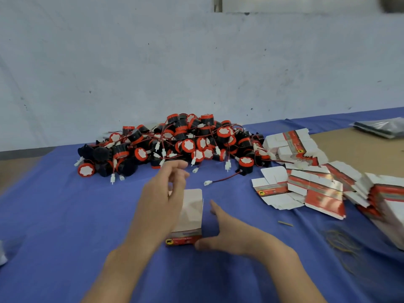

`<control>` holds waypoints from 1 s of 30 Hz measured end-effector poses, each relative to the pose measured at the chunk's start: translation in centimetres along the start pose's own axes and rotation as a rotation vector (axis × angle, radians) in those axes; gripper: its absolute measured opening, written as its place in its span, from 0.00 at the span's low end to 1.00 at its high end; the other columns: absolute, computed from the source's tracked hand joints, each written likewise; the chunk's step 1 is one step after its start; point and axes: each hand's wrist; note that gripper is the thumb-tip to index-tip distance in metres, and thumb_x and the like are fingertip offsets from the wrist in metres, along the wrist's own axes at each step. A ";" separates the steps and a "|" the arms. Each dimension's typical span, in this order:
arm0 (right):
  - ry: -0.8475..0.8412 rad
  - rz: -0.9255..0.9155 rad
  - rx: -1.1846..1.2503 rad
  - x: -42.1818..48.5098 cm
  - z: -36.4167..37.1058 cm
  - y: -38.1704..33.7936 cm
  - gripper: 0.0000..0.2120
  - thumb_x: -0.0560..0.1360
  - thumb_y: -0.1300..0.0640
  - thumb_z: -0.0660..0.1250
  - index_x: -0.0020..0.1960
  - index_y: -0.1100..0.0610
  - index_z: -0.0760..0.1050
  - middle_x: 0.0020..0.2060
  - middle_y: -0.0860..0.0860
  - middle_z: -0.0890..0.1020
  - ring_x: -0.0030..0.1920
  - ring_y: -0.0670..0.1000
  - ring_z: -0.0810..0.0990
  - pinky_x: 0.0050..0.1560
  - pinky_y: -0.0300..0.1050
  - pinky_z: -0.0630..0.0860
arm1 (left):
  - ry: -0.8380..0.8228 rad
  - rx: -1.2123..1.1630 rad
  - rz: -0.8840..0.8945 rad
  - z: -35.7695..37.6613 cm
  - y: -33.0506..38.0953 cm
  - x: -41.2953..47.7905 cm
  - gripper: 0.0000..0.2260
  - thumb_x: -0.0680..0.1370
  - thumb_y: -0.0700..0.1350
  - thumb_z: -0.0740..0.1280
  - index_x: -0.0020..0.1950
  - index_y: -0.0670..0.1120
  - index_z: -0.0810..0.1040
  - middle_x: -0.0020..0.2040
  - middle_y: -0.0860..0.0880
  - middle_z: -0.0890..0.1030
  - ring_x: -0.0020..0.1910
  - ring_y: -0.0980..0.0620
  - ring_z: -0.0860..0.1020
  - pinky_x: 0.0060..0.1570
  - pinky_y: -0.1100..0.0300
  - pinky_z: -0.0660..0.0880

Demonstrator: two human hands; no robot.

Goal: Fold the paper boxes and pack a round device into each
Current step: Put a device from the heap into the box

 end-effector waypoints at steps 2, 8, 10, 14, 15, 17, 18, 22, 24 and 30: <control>-0.004 0.003 0.084 0.2 -1.2 0.5 0.53 0.71 0.38 0.74 0.82 0.46 0.42 0.79 0.39 0.57 0.74 0.42 0.61 0.58 0.27 0.64 | -0.020 -0.073 -0.005 1.4 0.9 3.1 0.09 0.84 0.48 0.59 0.55 0.63 0.74 0.48 0.63 0.81 0.49 0.64 0.78 0.41 0.70 0.73; 0.282 0.005 0.361 1.7 -4.1 2.1 0.34 0.80 0.40 0.63 0.81 0.45 0.54 0.69 0.40 0.73 0.61 0.39 0.76 0.52 0.34 0.74 | -0.614 0.302 -0.088 10.8 1.6 13.3 0.08 0.84 0.48 0.59 0.53 0.46 0.75 0.47 0.47 0.75 0.40 0.46 0.73 0.38 0.54 0.72; 0.416 0.005 0.419 1.9 -4.7 3.3 0.27 0.81 0.44 0.62 0.78 0.44 0.59 0.54 0.32 0.78 0.45 0.33 0.79 0.36 0.27 0.74 | -0.755 0.469 -0.083 15.1 1.2 15.1 0.13 0.84 0.46 0.60 0.40 0.45 0.67 0.40 0.45 0.68 0.35 0.48 0.65 0.34 0.56 0.63; 0.568 -0.007 0.513 1.5 -5.3 5.2 0.22 0.82 0.49 0.61 0.74 0.40 0.64 0.38 0.34 0.80 0.33 0.31 0.76 0.31 0.30 0.71 | -0.771 0.599 -0.153 20.6 -0.7 16.5 0.09 0.83 0.47 0.62 0.49 0.41 0.73 0.39 0.45 0.71 0.39 0.46 0.71 0.37 0.55 0.66; 0.589 -0.005 0.546 1.3 -5.6 5.7 0.21 0.82 0.50 0.61 0.74 0.41 0.65 0.38 0.38 0.79 0.30 0.34 0.75 0.30 0.31 0.68 | -0.785 0.586 -0.183 21.8 -1.2 16.7 0.12 0.82 0.48 0.63 0.58 0.39 0.73 0.46 0.42 0.75 0.43 0.44 0.74 0.40 0.54 0.68; 0.650 0.010 0.596 1.0 -6.4 6.6 0.19 0.81 0.54 0.61 0.71 0.42 0.68 0.39 0.41 0.79 0.27 0.36 0.73 0.27 0.30 0.67 | -0.772 0.572 -0.239 23.9 -1.9 16.9 0.21 0.82 0.50 0.64 0.68 0.38 0.68 0.64 0.38 0.73 0.59 0.40 0.74 0.53 0.52 0.71; 0.685 0.022 0.606 0.8 -6.8 6.9 0.18 0.81 0.55 0.61 0.70 0.42 0.69 0.38 0.41 0.79 0.27 0.36 0.73 0.26 0.29 0.67 | -0.734 0.583 -0.243 24.7 -2.1 16.8 0.23 0.81 0.51 0.65 0.70 0.38 0.67 0.69 0.37 0.69 0.66 0.39 0.71 0.61 0.50 0.70; 0.787 0.033 0.661 0.4 -7.6 7.1 0.15 0.81 0.55 0.60 0.64 0.40 0.71 0.40 0.39 0.83 0.32 0.35 0.77 0.26 0.28 0.69 | -0.669 0.594 -0.249 25.7 -1.9 16.3 0.34 0.79 0.54 0.67 0.76 0.39 0.56 0.70 0.39 0.70 0.69 0.39 0.69 0.65 0.47 0.71; 0.819 0.035 0.664 0.1 -7.8 6.6 0.15 0.81 0.54 0.60 0.65 0.41 0.71 0.44 0.43 0.84 0.32 0.36 0.77 0.26 0.28 0.69 | -0.628 0.490 -0.223 24.6 -0.7 16.1 0.38 0.78 0.54 0.68 0.77 0.40 0.51 0.67 0.40 0.73 0.64 0.39 0.74 0.60 0.46 0.75; 0.858 -0.083 0.999 -1.7 -8.7 2.6 0.18 0.80 0.40 0.63 0.68 0.40 0.71 0.59 0.42 0.81 0.49 0.39 0.84 0.50 0.43 0.79 | -0.317 0.059 0.247 15.4 7.2 13.8 0.26 0.76 0.56 0.70 0.68 0.51 0.62 0.45 0.58 0.79 0.42 0.63 0.79 0.43 0.65 0.76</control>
Point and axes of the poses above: each hand's wrist, its own x-axis towards the middle knuckle, its own z-axis out of the palm, y = z × x
